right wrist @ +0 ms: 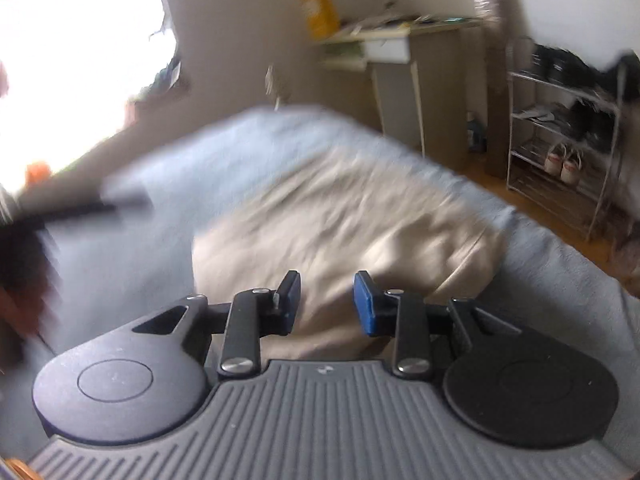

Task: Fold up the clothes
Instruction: 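Open both tools and withdraw them from the stacked trousers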

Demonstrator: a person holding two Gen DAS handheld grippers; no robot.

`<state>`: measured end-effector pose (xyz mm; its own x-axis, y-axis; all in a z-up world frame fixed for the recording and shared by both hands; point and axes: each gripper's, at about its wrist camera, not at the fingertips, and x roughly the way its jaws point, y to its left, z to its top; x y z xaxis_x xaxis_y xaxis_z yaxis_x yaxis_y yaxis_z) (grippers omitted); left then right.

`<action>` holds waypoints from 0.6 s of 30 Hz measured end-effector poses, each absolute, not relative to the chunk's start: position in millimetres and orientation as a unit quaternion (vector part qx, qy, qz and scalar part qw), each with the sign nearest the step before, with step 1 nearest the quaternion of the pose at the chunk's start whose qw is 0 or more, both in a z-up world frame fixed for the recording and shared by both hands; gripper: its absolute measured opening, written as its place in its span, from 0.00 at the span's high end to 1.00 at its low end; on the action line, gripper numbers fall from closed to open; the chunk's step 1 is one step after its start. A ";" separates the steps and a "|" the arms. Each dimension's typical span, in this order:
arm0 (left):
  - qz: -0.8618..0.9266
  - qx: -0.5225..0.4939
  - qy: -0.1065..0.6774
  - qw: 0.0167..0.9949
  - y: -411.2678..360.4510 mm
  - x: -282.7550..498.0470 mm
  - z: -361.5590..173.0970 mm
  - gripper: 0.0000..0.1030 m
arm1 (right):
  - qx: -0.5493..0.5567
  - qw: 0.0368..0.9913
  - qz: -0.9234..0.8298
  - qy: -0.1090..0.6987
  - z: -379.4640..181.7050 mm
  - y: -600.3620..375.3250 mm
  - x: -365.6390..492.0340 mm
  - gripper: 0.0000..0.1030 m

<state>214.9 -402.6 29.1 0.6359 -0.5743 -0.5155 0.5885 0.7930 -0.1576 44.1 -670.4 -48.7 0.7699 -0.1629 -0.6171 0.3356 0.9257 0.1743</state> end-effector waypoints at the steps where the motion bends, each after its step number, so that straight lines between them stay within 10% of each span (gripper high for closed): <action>1: -0.323 0.018 0.275 0.905 -393.9 207.2 38.8 0.18 | 0.115 0.927 -0.137 0.329 -56.8 -661.1 52.3 0.71; 18: -0.347 0.014 0.300 0.888 -275.3 28.6 66.2 0.00 | 0.196 0.902 -0.158 0.351 -33.4 -564.1 -2.5 0.60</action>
